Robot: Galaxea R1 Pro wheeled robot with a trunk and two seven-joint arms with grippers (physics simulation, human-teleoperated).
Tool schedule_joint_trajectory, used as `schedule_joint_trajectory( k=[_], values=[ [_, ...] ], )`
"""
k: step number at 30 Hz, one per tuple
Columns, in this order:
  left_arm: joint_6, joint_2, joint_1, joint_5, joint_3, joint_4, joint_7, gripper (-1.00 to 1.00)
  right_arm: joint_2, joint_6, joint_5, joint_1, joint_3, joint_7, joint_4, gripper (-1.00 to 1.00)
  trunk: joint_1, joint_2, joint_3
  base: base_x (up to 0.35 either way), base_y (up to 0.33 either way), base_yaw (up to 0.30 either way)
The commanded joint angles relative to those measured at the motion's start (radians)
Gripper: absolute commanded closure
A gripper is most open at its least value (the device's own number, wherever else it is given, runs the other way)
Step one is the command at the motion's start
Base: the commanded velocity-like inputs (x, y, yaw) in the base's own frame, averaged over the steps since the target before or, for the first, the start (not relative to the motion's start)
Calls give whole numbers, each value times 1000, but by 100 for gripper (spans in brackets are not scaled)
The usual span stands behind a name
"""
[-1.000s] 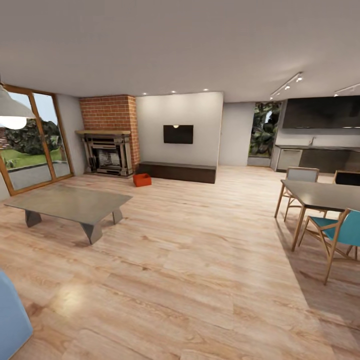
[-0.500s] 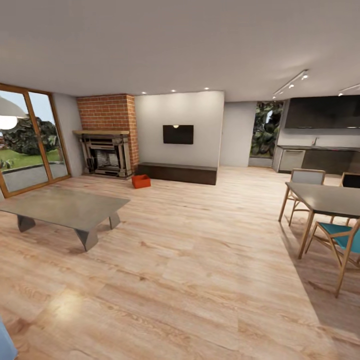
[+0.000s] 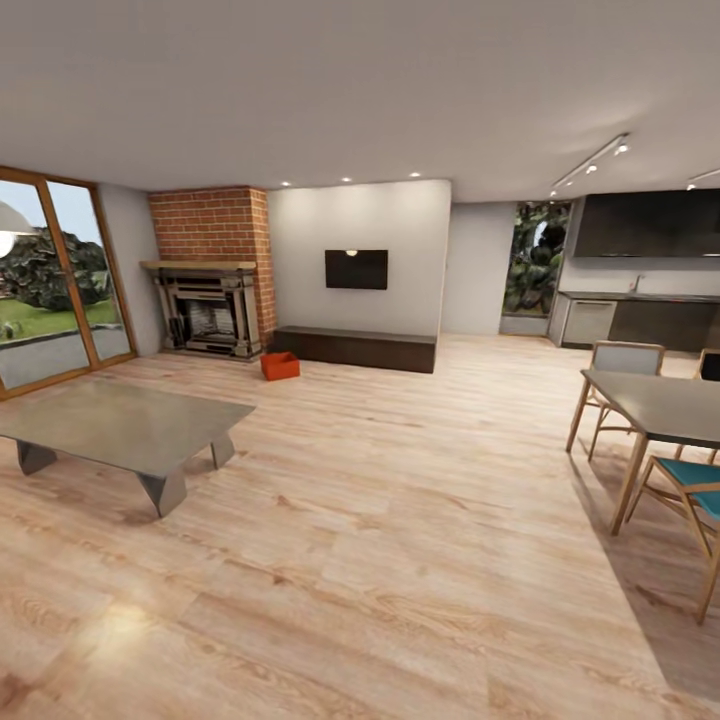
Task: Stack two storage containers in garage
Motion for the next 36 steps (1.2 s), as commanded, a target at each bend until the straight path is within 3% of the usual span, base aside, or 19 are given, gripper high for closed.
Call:
schedule_joint_trajectory(
  k=[1,36],
  values=[
    [-3,0,-1,9,-8,0,3,-100,0,-5,-3,-1,8,-2,3,-100,1,-1,-1,323,0,0],
    [-3,1,-1,9,-8,0,3,-100,1,-6,-2,-1,10,0,3,-100,1,-1,-1,323,0,0]
  ],
)
